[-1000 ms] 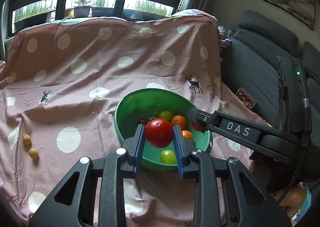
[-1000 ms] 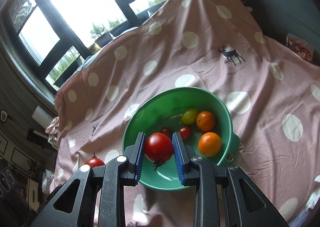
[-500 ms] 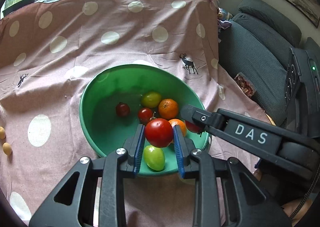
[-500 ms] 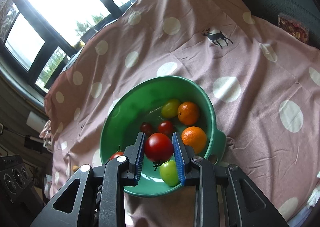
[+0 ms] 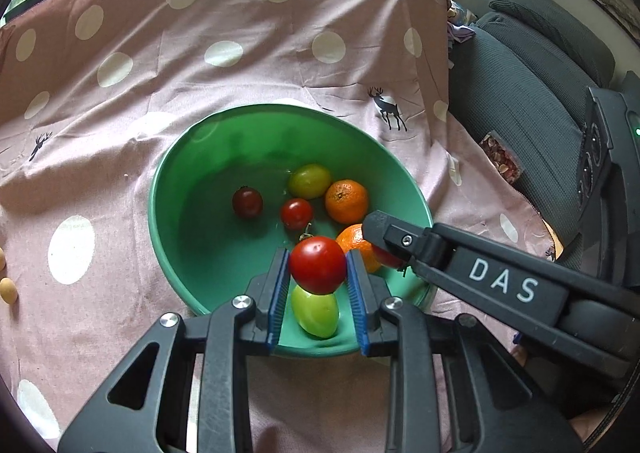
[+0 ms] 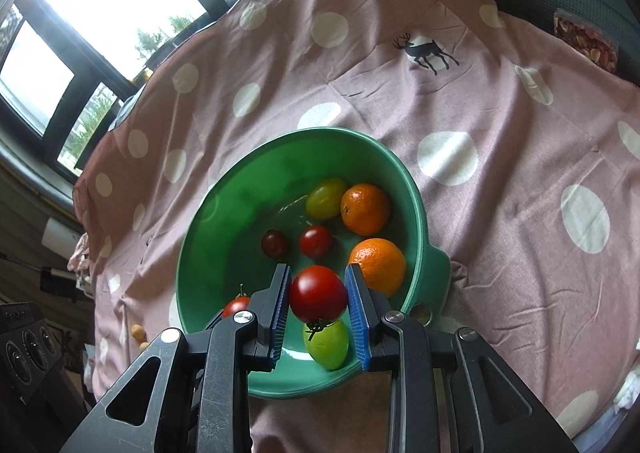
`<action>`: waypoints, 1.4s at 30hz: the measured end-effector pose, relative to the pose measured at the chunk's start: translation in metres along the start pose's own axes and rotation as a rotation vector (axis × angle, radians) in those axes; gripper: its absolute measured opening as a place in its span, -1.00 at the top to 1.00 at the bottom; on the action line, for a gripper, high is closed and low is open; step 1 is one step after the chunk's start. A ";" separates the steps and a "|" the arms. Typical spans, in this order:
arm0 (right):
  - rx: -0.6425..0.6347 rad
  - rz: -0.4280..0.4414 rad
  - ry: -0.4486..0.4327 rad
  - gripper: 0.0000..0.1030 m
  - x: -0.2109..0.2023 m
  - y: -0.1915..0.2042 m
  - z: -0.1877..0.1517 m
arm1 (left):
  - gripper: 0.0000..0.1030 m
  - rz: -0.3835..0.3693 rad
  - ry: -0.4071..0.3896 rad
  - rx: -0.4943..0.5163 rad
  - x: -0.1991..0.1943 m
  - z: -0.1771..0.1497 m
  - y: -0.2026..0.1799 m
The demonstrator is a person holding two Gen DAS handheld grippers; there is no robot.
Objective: Organize fruits
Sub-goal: 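Open both tools to drop the red tomatoes into the bowl, then move both tools down to the two small tan-yellow fruits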
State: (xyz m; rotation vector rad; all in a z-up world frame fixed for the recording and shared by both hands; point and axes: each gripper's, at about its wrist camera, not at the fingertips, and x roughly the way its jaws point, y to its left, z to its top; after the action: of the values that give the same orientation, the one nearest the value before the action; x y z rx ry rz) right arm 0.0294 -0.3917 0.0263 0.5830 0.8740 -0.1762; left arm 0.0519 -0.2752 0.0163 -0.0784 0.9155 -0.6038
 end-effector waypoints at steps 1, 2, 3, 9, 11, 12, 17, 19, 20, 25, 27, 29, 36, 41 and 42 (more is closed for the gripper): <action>0.000 -0.004 0.000 0.43 0.000 0.000 0.000 | 0.45 0.004 0.002 -0.001 0.001 0.000 0.000; -0.001 -0.007 0.001 0.43 0.001 0.000 0.000 | 0.45 0.011 0.002 0.001 0.003 -0.002 0.000; -0.002 -0.010 0.002 0.43 0.001 0.000 0.000 | 0.45 0.019 0.004 0.005 0.004 -0.003 -0.001; -0.007 -0.006 0.031 0.42 0.008 -0.001 0.000 | 0.45 0.026 0.009 0.013 0.011 -0.006 -0.002; 0.003 -0.006 0.039 0.42 0.009 -0.005 0.000 | 0.45 0.020 0.016 0.015 0.013 -0.006 -0.002; 0.007 -0.009 0.041 0.43 0.010 -0.006 0.001 | 0.45 0.015 0.019 0.013 0.014 -0.006 -0.001; 0.011 0.001 0.047 0.42 0.011 -0.008 0.001 | 0.45 0.010 0.017 0.012 0.015 -0.006 -0.001; 0.012 0.002 0.054 0.42 0.012 -0.008 0.001 | 0.41 0.007 0.018 0.011 0.016 -0.006 -0.001; 0.013 0.003 0.057 0.42 0.013 -0.008 0.001 | 0.28 0.004 0.018 0.010 0.015 -0.006 -0.002; -0.004 0.013 0.049 0.26 0.010 -0.005 0.002 | -0.34 0.022 -0.038 0.025 0.002 -0.007 -0.006; -0.003 0.039 0.043 0.13 0.007 -0.005 0.002 | -0.44 0.003 -0.061 -0.005 -0.006 -0.007 0.000; -0.008 0.049 0.019 0.12 0.002 -0.003 0.002 | -0.58 -0.027 -0.066 -0.039 -0.014 -0.007 0.007; -0.057 0.052 -0.068 0.03 -0.013 0.013 0.002 | -0.77 0.001 -0.161 -0.110 -0.065 -0.008 0.038; -0.108 0.093 -0.126 -0.24 -0.021 0.031 -0.004 | -0.98 0.104 -0.239 -0.124 -0.109 -0.019 0.072; -0.119 0.100 -0.133 -0.25 -0.021 0.036 -0.006 | -0.98 0.125 -0.250 -0.128 -0.117 -0.022 0.081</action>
State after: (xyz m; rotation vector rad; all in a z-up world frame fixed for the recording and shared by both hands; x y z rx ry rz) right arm 0.0251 -0.3605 0.0543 0.4965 0.7198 -0.0707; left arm 0.0188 -0.1430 0.0614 -0.2058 0.7095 -0.4078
